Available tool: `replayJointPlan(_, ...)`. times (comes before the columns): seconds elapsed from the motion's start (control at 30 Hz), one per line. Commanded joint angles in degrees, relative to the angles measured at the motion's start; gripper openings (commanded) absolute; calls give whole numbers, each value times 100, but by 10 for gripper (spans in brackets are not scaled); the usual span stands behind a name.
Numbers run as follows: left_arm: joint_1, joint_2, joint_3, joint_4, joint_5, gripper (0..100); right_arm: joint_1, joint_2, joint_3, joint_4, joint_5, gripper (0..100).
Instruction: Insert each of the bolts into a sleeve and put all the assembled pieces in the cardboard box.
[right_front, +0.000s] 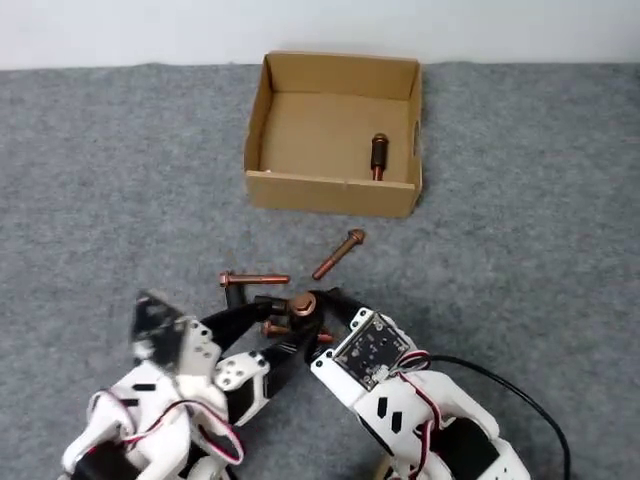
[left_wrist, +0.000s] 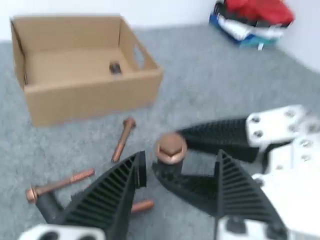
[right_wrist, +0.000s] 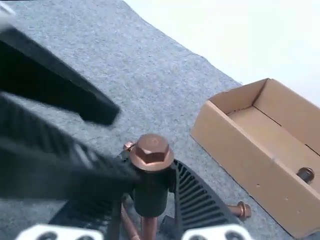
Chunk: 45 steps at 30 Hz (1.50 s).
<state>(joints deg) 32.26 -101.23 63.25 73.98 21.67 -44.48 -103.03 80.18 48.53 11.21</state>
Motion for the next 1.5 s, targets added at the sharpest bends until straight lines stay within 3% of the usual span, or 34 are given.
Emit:
replayJointPlan(0.0,-97,53,-629,0,9,202,75,-66,-369,-198,-360,8)
replayJointPlan(0.17,-1134,18,-620,-53,-220,0,989,-57,-422,-207,-870,8)
replayJointPlan(0.37,-2708,18,444,-167,-1284,5,2211,338,-615,321,-1688,8)
replayJointPlan(0.57,-3947,18,2132,-1222,-2163,5,2536,1552,-1538,769,-2321,8)
replayJointPlan(0.7,-4044,18,3125,-1864,-2804,5,2536,2545,-2215,716,-2321,8)
replayJointPlan(0.83,-4044,53,3336,-2136,-2901,5,2536,3556,-2884,602,-2312,8)
replayJointPlan(1.17,-4070,79,3345,-1881,-2910,5,2554,6114,-4026,-1675,-2286,8)
replayJointPlan(1.47,-4062,97,3345,-1934,-2910,5,2818,8884,-5644,-3556,-1538,8)
